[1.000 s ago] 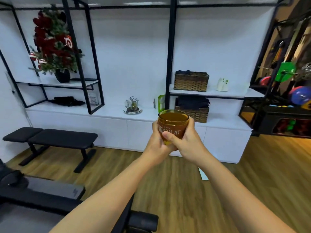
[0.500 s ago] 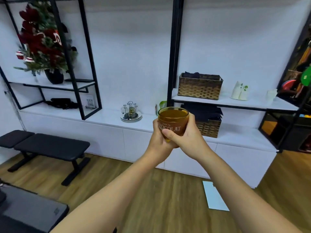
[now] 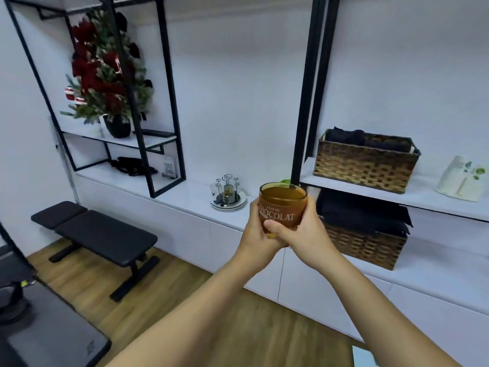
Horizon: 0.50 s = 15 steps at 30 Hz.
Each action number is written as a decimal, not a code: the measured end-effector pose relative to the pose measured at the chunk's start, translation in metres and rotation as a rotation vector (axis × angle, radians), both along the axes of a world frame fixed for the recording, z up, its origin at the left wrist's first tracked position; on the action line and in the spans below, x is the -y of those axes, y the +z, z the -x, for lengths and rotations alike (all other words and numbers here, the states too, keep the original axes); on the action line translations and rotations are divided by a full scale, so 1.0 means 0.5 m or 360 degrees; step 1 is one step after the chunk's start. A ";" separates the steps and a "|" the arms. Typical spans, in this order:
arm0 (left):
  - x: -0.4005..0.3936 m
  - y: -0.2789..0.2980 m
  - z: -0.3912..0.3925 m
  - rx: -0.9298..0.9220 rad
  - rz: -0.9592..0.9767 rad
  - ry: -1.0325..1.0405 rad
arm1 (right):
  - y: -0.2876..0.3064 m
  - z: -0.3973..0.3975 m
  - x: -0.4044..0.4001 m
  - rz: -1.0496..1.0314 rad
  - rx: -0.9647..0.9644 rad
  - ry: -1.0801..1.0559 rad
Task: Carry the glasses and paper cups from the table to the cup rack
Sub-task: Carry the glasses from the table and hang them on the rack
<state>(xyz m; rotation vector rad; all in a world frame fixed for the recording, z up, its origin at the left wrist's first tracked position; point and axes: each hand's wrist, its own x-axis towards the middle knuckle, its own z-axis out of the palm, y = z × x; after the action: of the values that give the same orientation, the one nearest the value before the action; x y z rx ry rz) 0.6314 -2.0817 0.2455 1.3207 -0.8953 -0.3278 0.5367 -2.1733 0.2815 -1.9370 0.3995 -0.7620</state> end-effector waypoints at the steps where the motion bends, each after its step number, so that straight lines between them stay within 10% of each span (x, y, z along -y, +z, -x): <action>1: 0.016 -0.002 -0.028 0.0020 -0.0013 0.0028 | -0.005 -0.029 0.020 -0.0031 0.0008 0.0017; 15: 0.287 -0.059 -0.536 -0.0035 -0.0300 0.0092 | -0.072 -0.574 0.334 -0.0633 0.0099 0.0055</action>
<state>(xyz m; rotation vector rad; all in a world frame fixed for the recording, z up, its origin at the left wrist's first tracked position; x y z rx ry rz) 0.8993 -2.2252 0.2161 1.5105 -0.8214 -0.3881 0.8236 -2.3404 0.2453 -1.5410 0.4419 -0.6615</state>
